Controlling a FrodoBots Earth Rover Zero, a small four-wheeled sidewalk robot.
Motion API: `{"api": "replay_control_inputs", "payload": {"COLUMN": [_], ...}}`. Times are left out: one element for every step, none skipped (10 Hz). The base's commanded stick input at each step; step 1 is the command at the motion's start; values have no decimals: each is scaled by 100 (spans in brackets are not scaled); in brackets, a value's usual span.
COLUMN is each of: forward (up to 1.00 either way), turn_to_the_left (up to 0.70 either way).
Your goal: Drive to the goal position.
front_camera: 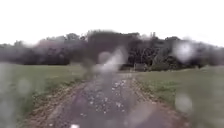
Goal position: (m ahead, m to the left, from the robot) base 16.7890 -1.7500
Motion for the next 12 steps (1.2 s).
{"api": "replay_control_inputs", "payload": {"forward": [85,85,85,85,85,85,85,85,85,85,85,85], "turn_to_the_left": [0,0,0,0,0,0,0,0,0,0,0,0]}}
